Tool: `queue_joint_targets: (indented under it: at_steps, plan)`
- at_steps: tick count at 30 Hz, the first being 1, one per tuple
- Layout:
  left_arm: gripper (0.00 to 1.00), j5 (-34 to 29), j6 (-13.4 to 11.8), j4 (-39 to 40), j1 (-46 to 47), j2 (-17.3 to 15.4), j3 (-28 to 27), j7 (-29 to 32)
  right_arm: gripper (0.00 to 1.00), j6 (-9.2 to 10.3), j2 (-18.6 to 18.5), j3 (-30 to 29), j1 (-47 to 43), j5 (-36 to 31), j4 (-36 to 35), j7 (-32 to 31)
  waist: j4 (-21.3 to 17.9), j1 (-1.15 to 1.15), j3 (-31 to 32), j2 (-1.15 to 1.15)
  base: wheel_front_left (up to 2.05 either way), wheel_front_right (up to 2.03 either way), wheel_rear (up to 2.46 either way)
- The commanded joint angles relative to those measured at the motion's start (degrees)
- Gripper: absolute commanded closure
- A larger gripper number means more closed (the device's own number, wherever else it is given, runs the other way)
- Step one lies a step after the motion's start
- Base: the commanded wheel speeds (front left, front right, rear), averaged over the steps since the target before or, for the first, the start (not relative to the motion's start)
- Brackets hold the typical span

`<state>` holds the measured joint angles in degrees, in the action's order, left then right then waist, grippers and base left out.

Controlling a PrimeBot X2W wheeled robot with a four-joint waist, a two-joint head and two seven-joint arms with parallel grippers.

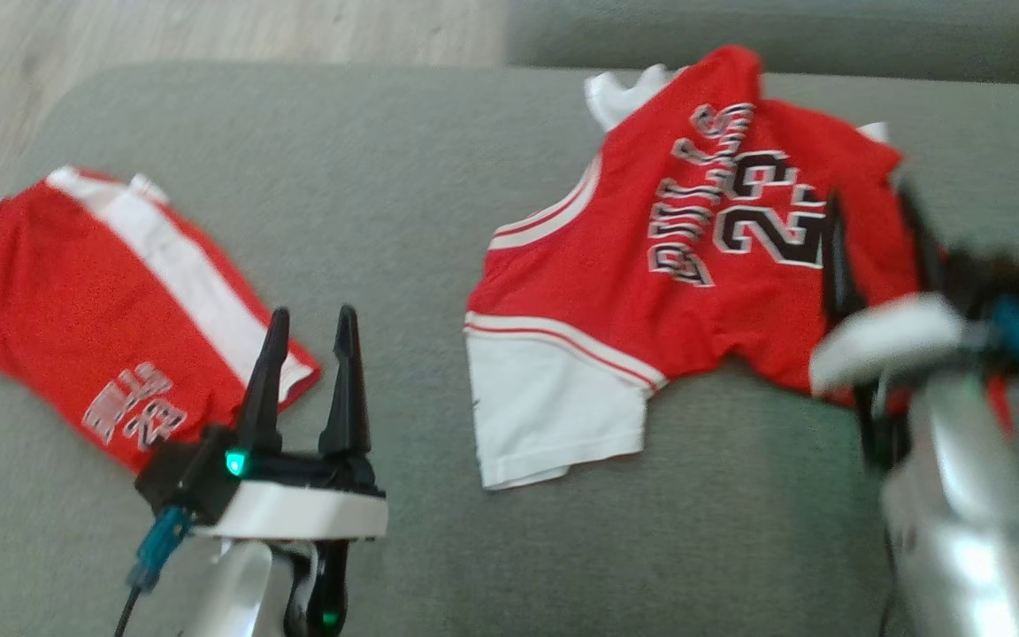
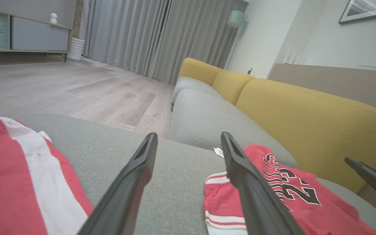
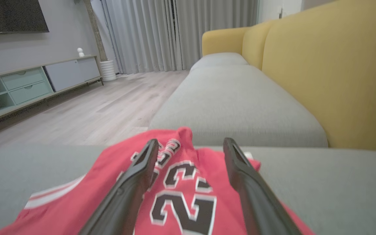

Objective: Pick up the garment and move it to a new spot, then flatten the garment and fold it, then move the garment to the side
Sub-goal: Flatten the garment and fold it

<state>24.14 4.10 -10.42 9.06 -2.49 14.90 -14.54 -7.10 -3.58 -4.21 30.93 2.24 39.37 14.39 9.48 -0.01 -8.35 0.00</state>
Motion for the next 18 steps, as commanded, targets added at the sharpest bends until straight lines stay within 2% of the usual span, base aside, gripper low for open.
queue_joint_targets:
  at_steps: [1, 10, 18]
  plan:
    - [0.0, -0.6, 0.0, 1.5, -0.2, -0.4, -2.4, -0.5, 0.0, -0.39, 0.7, 2.8, -3.3, 1.5, -4.8, 0.6, -3.2, 0.01, 2.9, 0.0, 0.0, 0.0, 0.0]
    - [0.0, -0.8, 0.3, 0.1, -3.6, -0.4, -2.9, -0.5, 0.0, -0.39, 0.7, 3.5, -20.3, 6.4, -16.9, 0.6, -6.6, 0.01, 5.4, 0.0, 0.0, 0.0, 0.0]
    - [0.0, -1.1, 0.6, -2.4, -4.4, -0.4, -1.8, -0.5, 0.0, -0.39, 0.7, 3.7, -23.8, 7.5, -20.3, 0.6, -8.1, 0.01, 5.5, 0.0, 0.0, 0.0, 0.0]
